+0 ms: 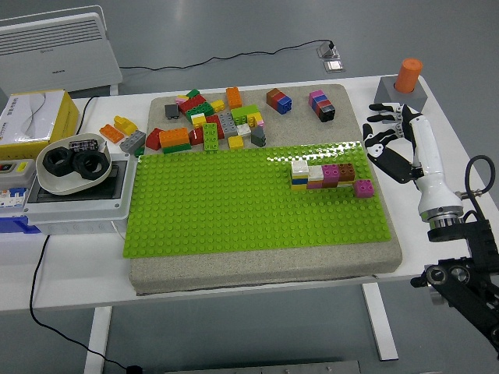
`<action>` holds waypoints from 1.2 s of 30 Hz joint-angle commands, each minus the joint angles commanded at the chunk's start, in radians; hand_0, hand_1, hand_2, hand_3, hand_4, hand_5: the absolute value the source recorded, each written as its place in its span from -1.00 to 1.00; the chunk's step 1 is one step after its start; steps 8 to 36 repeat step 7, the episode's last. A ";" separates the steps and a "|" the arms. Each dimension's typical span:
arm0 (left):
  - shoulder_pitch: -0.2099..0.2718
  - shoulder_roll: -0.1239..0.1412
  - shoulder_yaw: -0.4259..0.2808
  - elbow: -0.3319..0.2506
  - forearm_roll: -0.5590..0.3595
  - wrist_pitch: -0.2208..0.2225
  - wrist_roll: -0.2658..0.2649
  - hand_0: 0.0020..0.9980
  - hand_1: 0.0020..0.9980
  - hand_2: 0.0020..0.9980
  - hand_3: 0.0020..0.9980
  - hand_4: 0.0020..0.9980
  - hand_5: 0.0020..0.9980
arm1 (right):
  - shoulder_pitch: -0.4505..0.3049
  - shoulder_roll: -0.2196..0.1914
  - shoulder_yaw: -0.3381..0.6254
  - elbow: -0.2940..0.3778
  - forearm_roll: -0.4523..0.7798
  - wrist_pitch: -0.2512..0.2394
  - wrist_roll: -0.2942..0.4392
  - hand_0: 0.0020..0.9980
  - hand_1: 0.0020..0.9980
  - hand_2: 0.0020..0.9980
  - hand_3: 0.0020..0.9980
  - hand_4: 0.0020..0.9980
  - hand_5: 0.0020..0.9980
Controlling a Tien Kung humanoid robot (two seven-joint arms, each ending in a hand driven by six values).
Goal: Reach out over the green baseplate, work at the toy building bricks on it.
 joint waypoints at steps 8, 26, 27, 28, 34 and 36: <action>0.008 -0.014 -0.017 0.000 0.032 0.002 0.011 0.44 -0.26 -0.34 0.00 -0.46 -1.00 | 0.007 -0.010 -0.037 -0.008 0.021 0.000 0.010 -0.29 -0.25 0.12 0.32 0.17 -0.42; 0.008 -0.014 -0.017 0.000 0.032 0.002 0.011 0.44 -0.26 -0.34 0.00 -0.46 -1.00 | 0.007 -0.010 -0.037 -0.008 0.021 0.000 0.010 -0.29 -0.25 0.12 0.32 0.17 -0.42; 0.008 -0.014 -0.017 0.000 0.032 0.002 0.011 0.44 -0.26 -0.34 0.00 -0.46 -1.00 | 0.007 -0.010 -0.037 -0.008 0.021 0.000 0.010 -0.29 -0.25 0.12 0.32 0.17 -0.42; 0.008 -0.014 -0.017 0.000 0.032 0.002 0.011 0.44 -0.26 -0.34 0.00 -0.46 -1.00 | 0.007 -0.010 -0.037 -0.008 0.021 0.000 0.010 -0.29 -0.25 0.12 0.32 0.17 -0.42; 0.008 -0.014 -0.017 0.000 0.032 0.002 0.011 0.44 -0.26 -0.34 0.00 -0.46 -1.00 | 0.007 -0.010 -0.037 -0.008 0.021 0.000 0.010 -0.29 -0.25 0.12 0.32 0.17 -0.42; 0.008 -0.014 -0.017 0.000 0.032 0.002 0.011 0.44 -0.26 -0.34 0.00 -0.46 -1.00 | 0.007 -0.010 -0.037 -0.008 0.021 0.000 0.010 -0.29 -0.25 0.12 0.32 0.17 -0.42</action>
